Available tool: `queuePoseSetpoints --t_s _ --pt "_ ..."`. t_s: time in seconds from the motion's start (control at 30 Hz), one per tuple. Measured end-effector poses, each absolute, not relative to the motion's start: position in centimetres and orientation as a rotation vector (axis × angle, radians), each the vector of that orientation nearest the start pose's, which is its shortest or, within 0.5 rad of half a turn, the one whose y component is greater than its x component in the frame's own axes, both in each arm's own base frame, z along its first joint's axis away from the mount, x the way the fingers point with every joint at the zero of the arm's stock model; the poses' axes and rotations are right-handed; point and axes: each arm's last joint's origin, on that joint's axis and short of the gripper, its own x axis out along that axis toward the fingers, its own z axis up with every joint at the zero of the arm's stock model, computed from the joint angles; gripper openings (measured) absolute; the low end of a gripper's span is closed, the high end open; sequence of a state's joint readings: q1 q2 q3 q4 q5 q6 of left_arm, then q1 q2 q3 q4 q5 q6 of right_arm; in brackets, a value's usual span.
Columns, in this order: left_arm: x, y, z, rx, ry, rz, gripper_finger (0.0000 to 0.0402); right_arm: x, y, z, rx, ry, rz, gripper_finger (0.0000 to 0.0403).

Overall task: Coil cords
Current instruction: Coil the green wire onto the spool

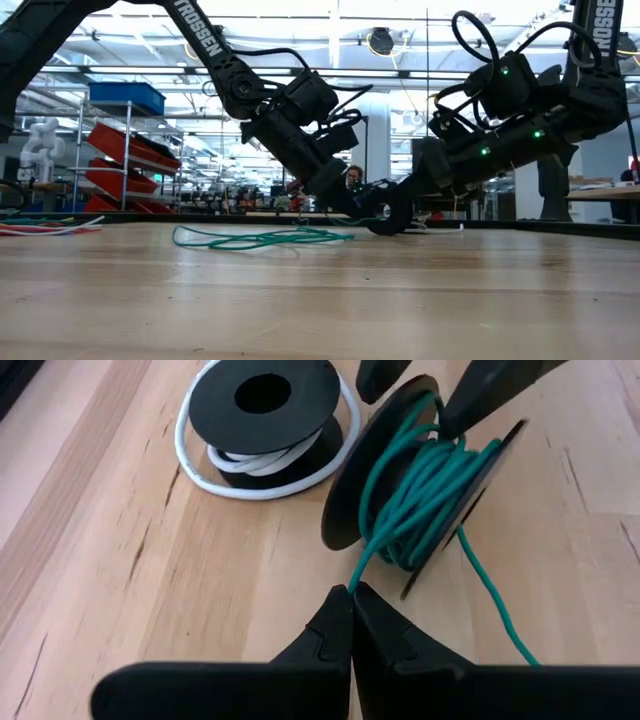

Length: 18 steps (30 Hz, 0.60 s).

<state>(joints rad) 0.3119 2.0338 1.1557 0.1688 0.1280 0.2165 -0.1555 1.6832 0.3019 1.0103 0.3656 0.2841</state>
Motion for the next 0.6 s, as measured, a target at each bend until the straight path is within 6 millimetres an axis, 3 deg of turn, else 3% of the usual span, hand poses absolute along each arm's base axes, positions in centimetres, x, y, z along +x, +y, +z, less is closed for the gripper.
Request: queuePoseSetpoints --t_s 0.6 --pt "39.54 12.36 12.72 0.054 0.7 0.101 0.0 23.76 -5.22 9.88 0.288 0.305 -0.565 0.0125"
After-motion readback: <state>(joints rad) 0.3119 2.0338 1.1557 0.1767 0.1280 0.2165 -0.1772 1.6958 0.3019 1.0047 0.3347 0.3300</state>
